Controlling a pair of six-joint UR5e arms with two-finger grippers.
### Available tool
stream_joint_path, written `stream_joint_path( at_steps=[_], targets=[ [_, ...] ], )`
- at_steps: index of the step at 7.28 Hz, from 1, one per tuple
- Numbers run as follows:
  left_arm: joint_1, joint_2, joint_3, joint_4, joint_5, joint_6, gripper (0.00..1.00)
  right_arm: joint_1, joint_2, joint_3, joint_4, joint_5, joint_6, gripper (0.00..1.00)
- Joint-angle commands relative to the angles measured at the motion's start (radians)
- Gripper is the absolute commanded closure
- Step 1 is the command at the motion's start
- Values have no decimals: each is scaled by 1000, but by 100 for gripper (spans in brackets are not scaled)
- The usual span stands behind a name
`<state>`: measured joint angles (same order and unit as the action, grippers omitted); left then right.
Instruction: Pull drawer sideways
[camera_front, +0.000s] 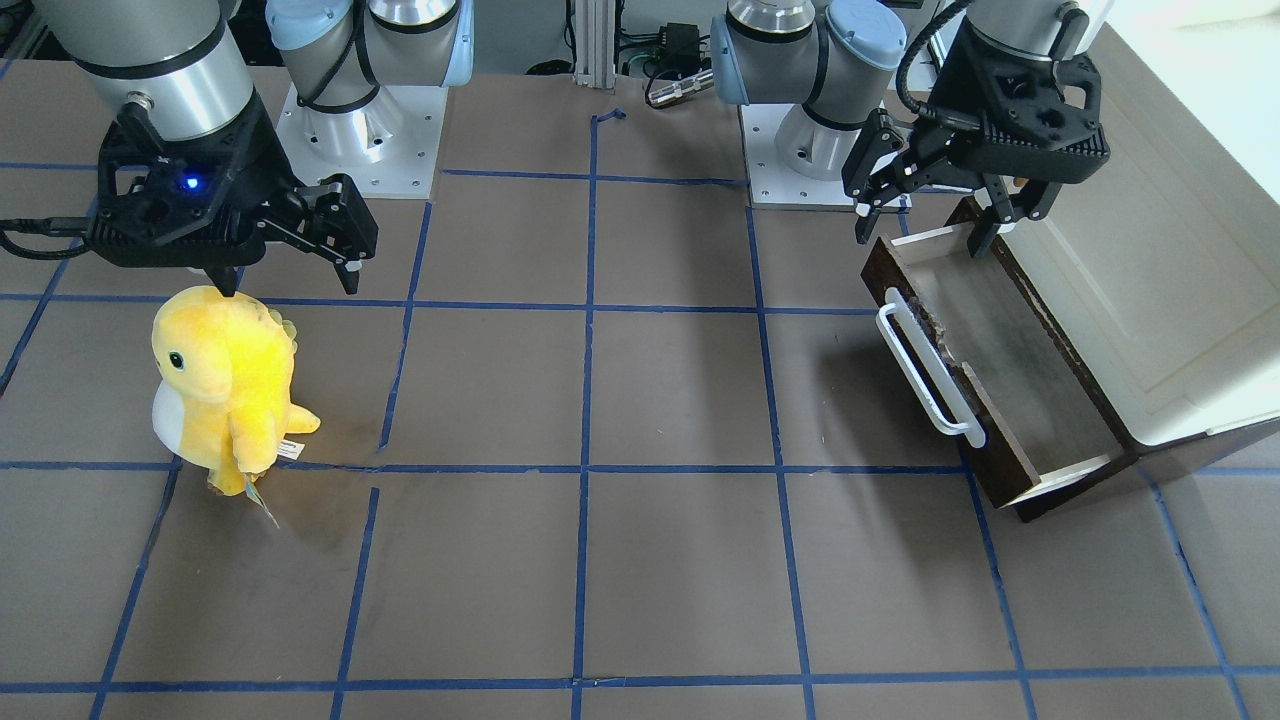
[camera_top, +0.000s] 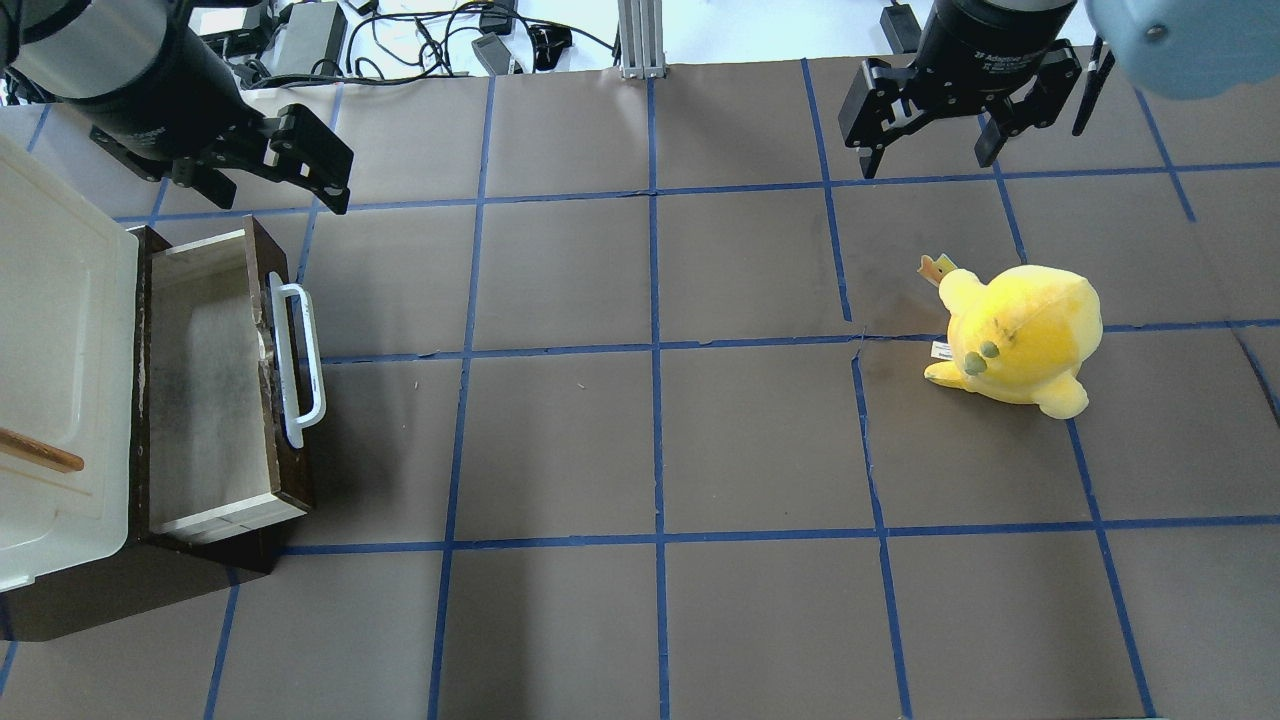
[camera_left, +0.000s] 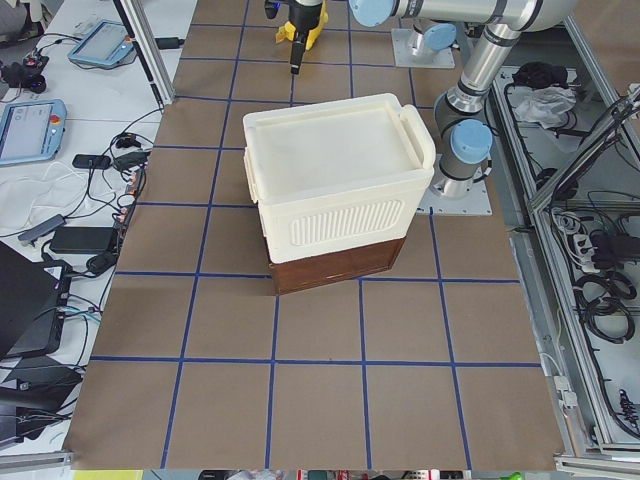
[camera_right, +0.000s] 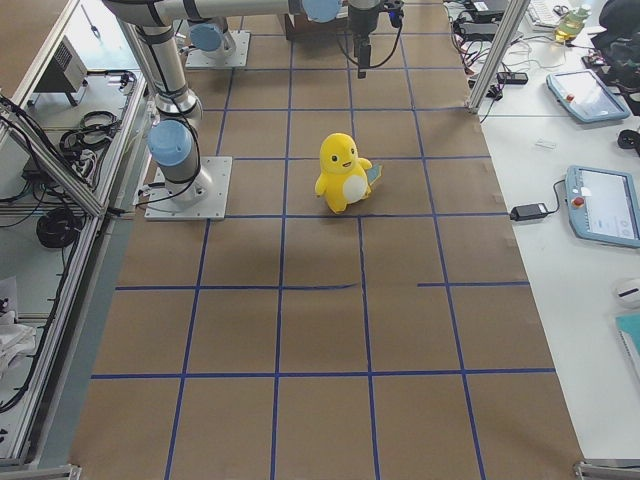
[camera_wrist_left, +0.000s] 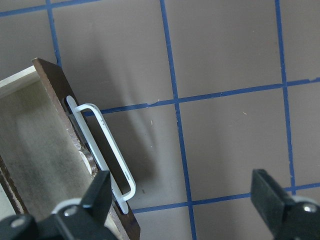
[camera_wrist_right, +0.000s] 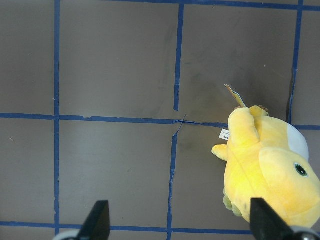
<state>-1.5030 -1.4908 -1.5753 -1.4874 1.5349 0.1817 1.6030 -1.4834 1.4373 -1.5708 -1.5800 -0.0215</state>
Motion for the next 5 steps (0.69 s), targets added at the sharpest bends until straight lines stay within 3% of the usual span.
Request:
stream_joint_path(
  at_steps=[1,5],
  targets=[
    [1,3,3,-5,4,1,0,0,0,0,0,0,0,0],
    [1,-5,3,-2,36,-5,0,0,0,0,0,0,0,0]
  ],
)
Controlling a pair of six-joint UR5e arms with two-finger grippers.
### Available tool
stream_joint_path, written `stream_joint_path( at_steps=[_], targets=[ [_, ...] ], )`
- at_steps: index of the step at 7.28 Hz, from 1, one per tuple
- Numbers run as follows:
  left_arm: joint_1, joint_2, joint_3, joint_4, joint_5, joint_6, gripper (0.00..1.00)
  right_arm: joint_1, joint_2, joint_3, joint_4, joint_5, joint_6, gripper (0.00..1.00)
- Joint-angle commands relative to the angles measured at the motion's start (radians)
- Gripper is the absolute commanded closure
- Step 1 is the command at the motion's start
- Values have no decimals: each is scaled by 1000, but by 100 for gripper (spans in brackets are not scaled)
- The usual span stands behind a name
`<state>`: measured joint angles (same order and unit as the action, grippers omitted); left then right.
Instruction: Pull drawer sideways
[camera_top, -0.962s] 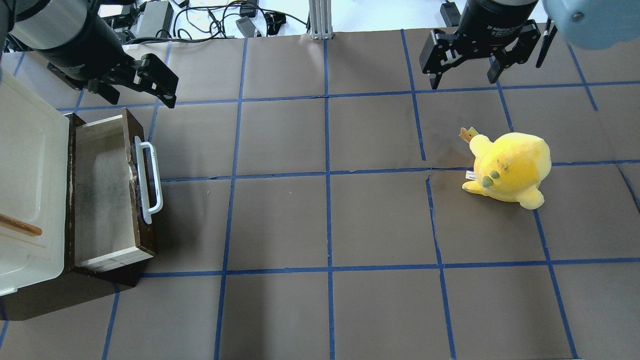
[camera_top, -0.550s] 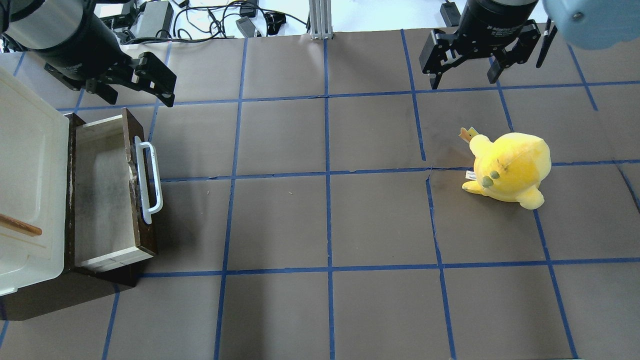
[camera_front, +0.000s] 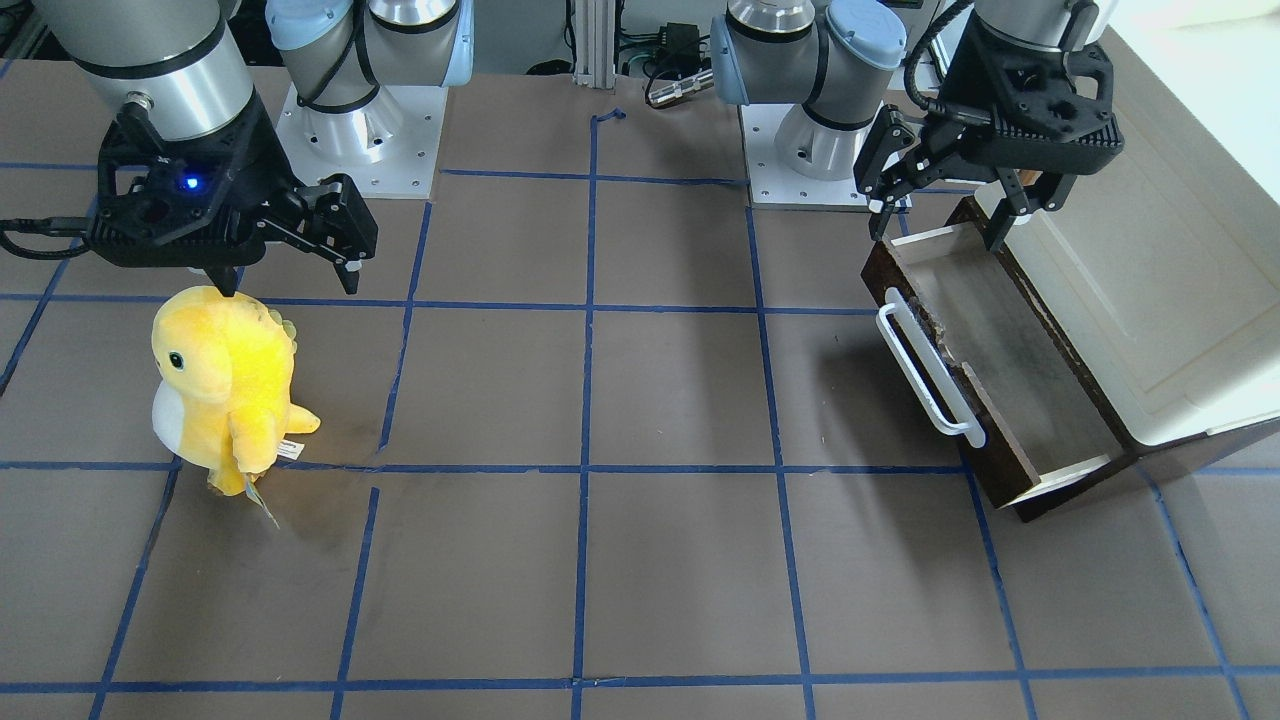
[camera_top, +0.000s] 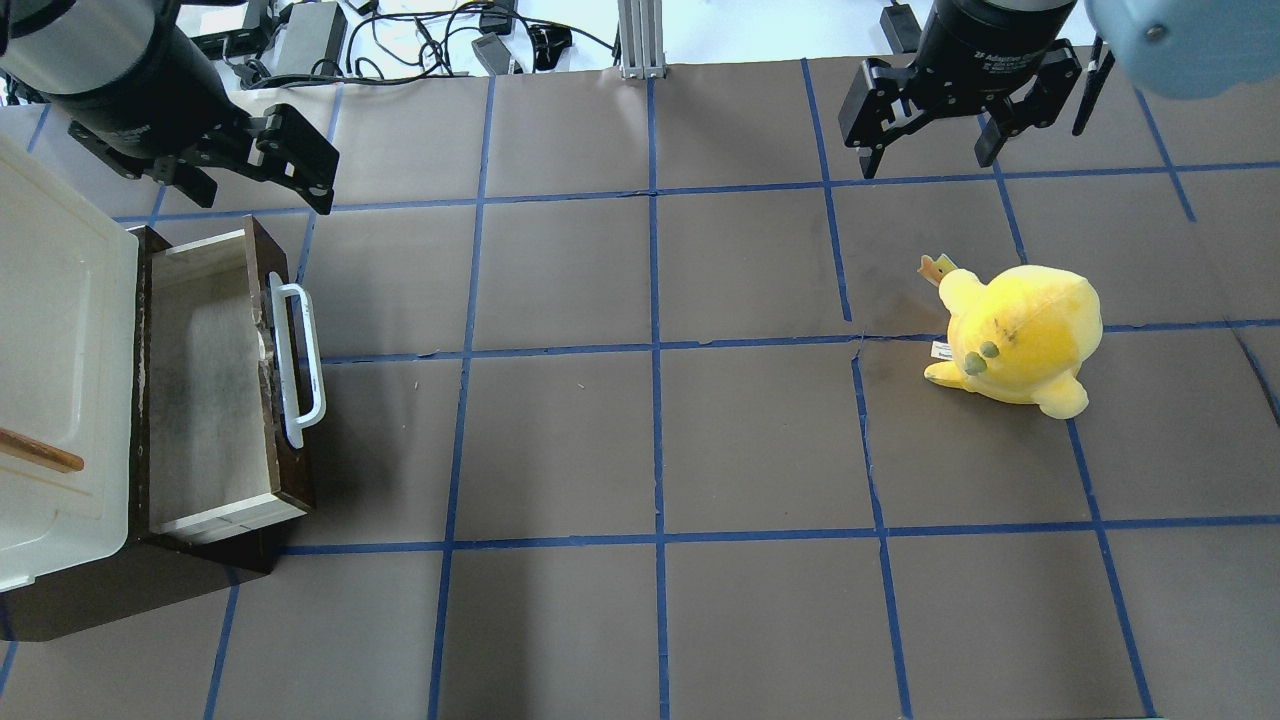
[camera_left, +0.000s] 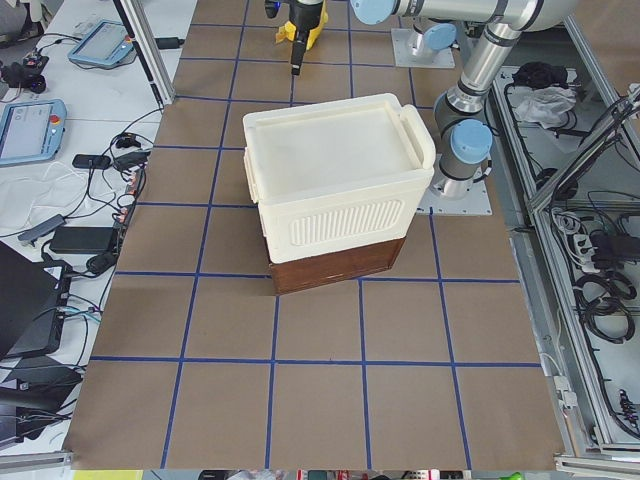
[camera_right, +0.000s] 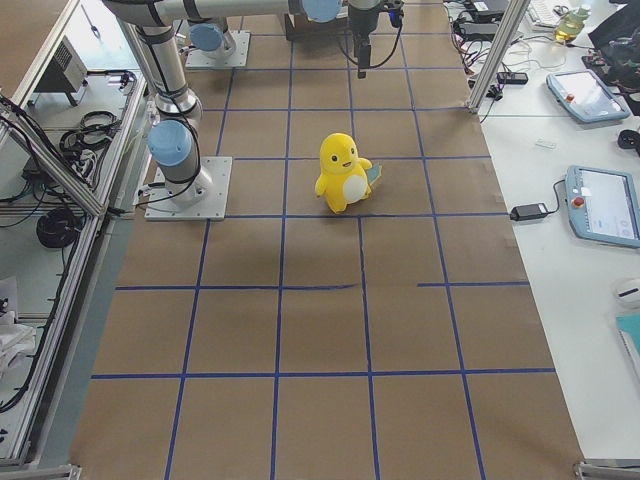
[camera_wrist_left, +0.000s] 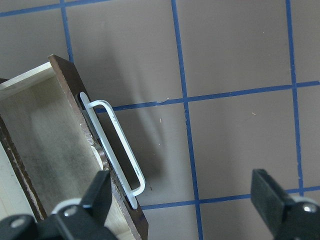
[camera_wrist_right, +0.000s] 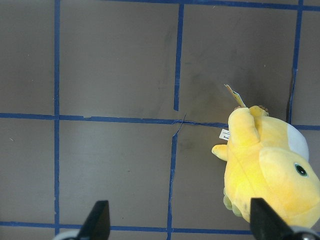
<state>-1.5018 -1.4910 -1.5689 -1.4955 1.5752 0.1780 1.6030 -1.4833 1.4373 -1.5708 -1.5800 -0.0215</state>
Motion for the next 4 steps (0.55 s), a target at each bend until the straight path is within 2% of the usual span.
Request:
stream_joint_path(
  at_steps=[1,4],
  targets=[
    [0,-6,-3,8,-4,-2,0,0,0,0,0,0,0,0],
    [0,-9,-5,8,-7,-2,0,0,0,0,0,0,0,0]
  ],
)
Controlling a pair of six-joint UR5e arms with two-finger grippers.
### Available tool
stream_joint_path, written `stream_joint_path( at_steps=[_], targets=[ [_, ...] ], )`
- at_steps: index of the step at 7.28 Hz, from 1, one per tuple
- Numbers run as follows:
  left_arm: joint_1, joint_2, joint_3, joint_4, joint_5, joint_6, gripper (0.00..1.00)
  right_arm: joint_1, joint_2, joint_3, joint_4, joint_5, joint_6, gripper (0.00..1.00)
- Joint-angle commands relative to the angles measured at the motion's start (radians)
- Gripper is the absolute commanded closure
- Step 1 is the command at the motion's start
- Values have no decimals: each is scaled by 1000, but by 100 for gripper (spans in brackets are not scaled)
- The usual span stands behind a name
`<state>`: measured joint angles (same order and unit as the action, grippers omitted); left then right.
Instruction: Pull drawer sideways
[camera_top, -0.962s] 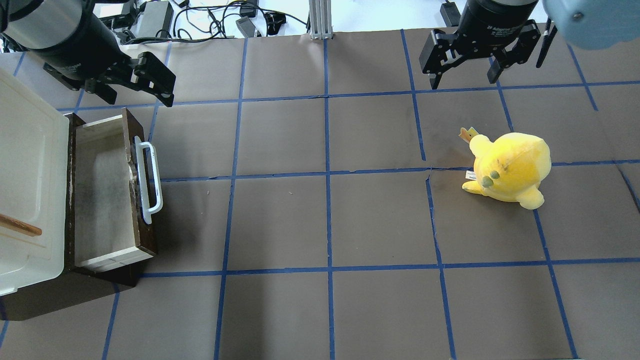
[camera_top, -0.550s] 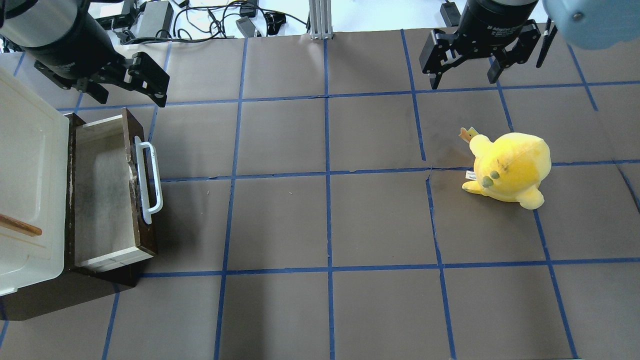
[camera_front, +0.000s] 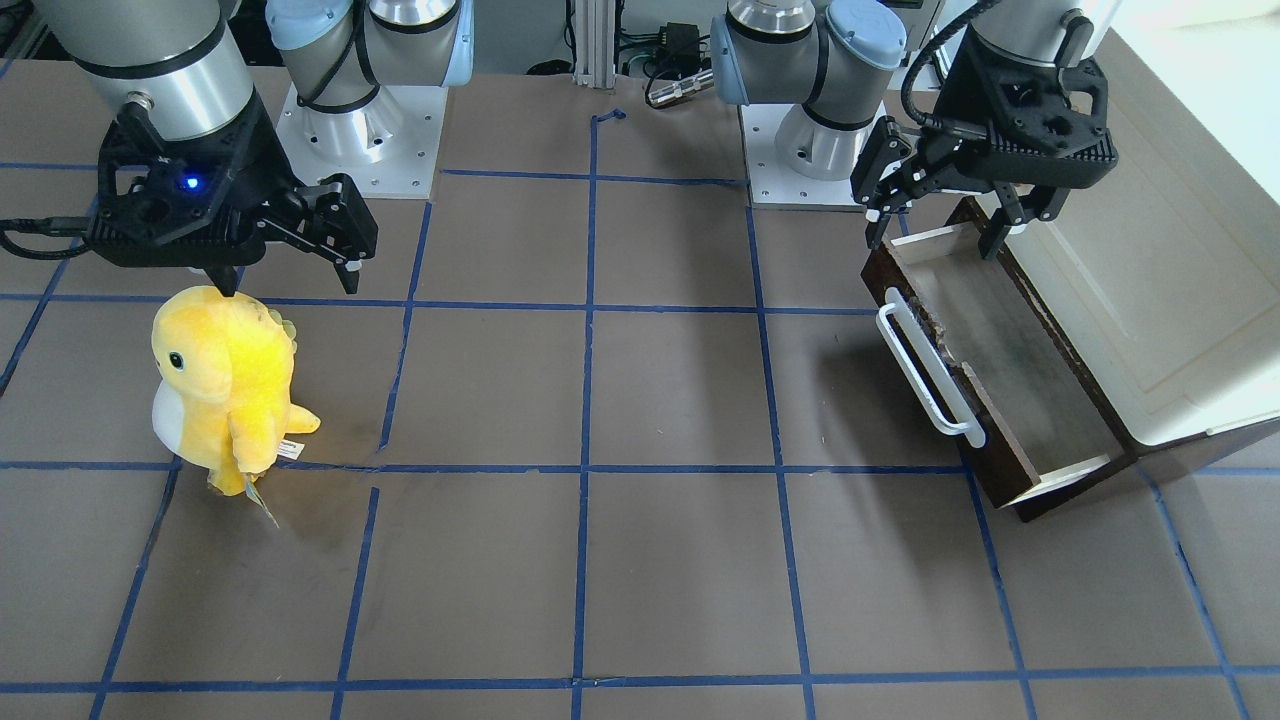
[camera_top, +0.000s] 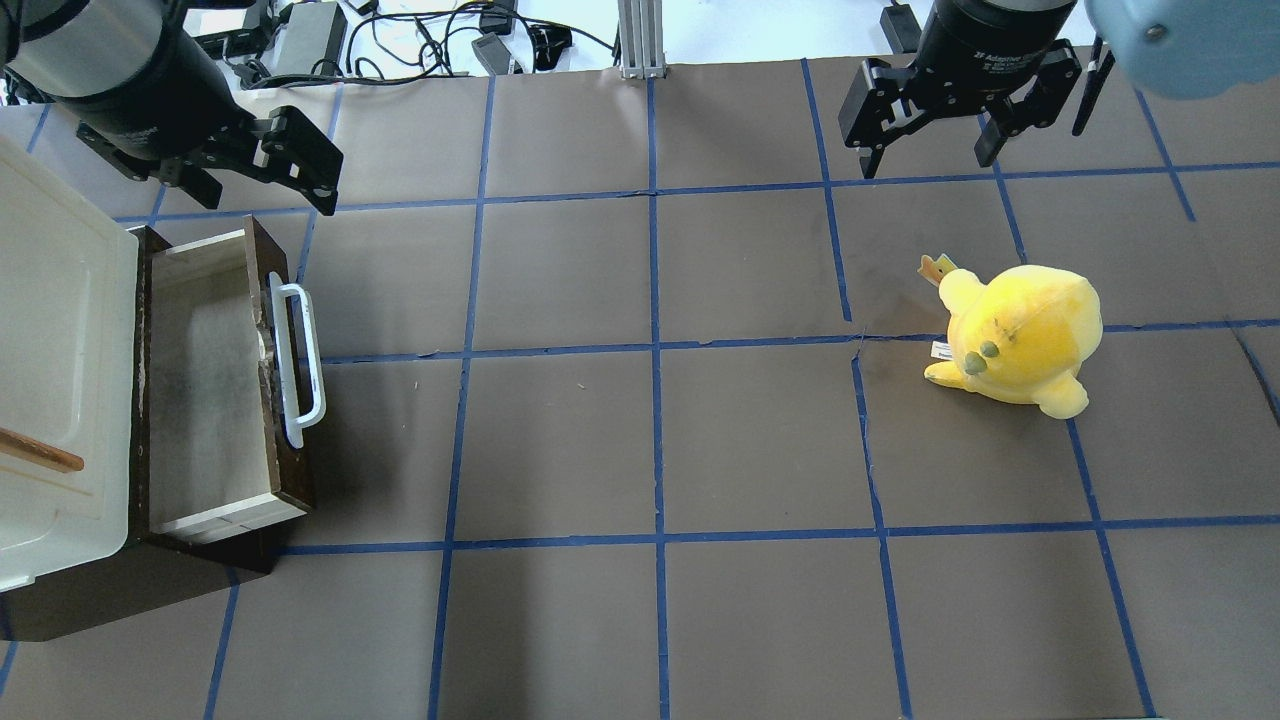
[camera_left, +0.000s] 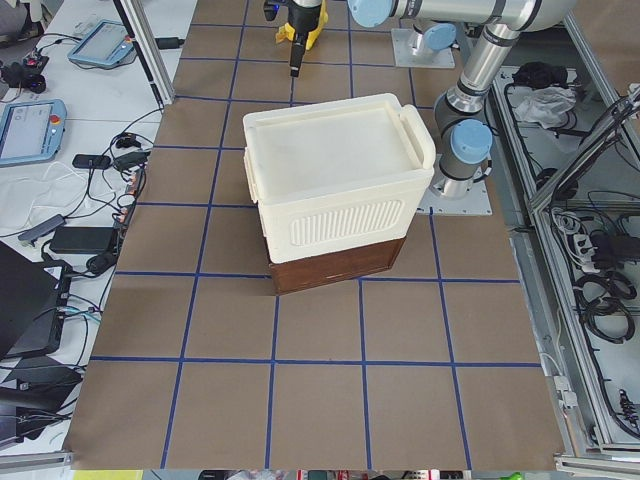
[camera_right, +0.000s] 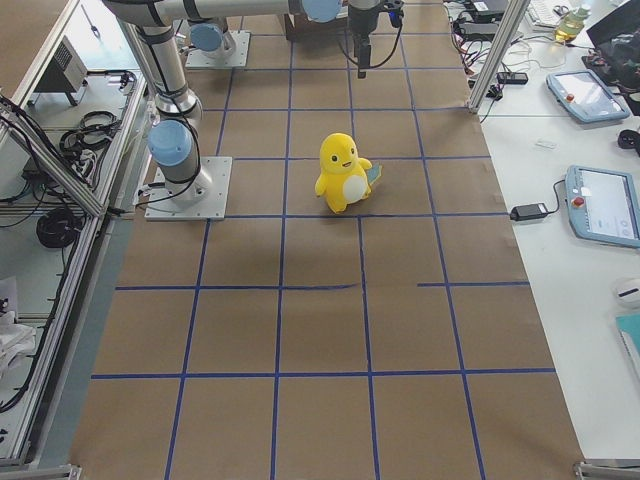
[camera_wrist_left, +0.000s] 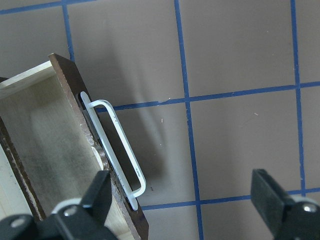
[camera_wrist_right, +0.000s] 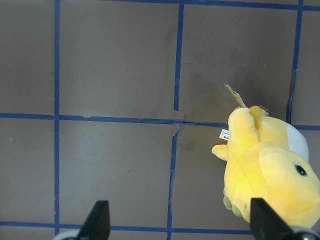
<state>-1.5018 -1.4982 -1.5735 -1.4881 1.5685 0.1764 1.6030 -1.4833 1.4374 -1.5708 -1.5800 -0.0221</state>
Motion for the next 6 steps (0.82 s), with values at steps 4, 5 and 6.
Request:
stream_joint_path(
  at_steps=[4,5,6],
  targets=[
    [0,-4,0,0,-2,-35,0,0,0,0,0,0,1,0],
    [0,-4,0,0,-2,-34,0,0,0,0,0,0,1,0],
    [0,-1,0,0,-2,-34,0,0,0,0,0,0,1,0]
  ],
)
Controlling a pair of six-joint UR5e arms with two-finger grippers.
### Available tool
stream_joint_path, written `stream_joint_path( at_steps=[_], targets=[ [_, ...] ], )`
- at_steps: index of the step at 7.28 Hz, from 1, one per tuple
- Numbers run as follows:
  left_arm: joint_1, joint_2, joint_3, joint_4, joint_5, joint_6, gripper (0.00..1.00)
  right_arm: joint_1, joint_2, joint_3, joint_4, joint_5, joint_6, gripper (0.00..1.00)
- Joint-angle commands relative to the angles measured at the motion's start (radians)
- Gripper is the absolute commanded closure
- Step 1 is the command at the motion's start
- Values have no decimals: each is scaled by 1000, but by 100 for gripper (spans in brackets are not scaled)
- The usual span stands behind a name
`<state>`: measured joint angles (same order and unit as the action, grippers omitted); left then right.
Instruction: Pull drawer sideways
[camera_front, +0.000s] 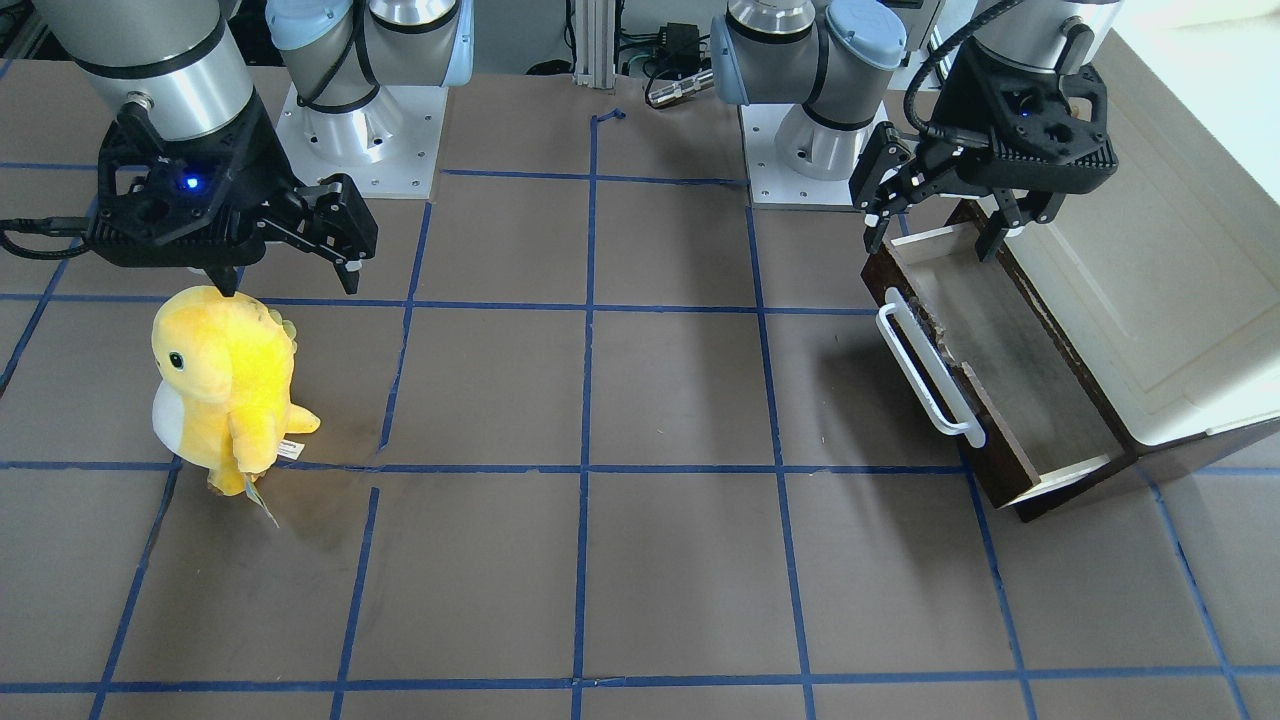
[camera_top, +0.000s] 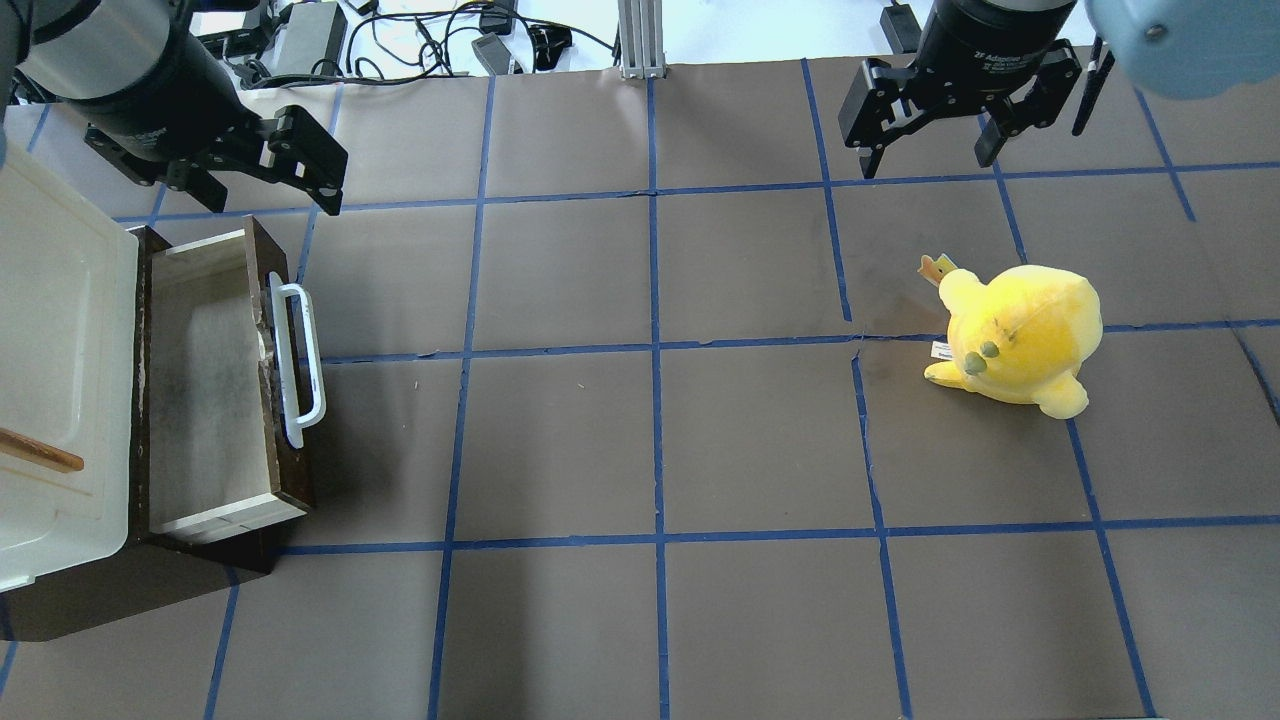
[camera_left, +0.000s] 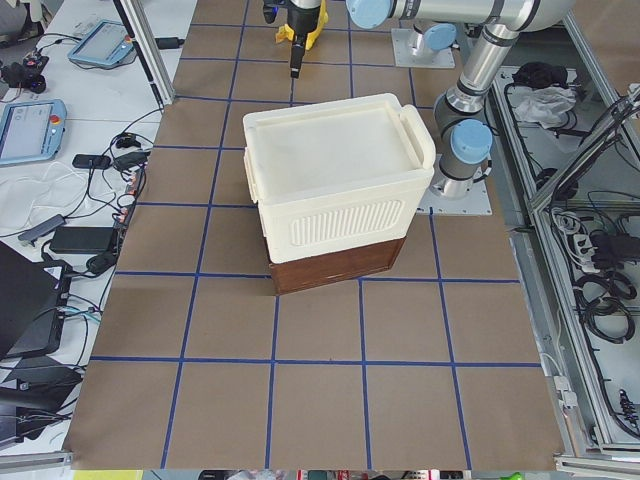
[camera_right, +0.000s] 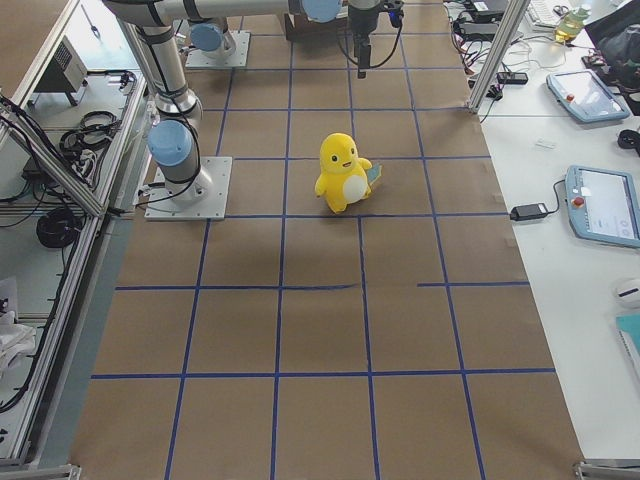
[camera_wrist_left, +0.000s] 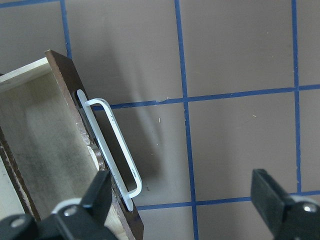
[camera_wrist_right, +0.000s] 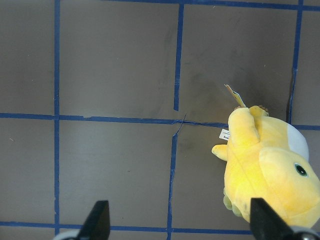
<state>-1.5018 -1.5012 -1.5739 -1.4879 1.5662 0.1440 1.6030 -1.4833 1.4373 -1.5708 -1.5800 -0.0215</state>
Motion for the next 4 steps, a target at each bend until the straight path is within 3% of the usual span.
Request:
stream_joint_path(
  at_steps=[1,4],
  targets=[
    [15,-4,18,5,6,12,0,0,0,0,0,0,0,0],
    [11,-4,5,12,3,2,0,0,0,0,0,0,0,0]
  ],
)
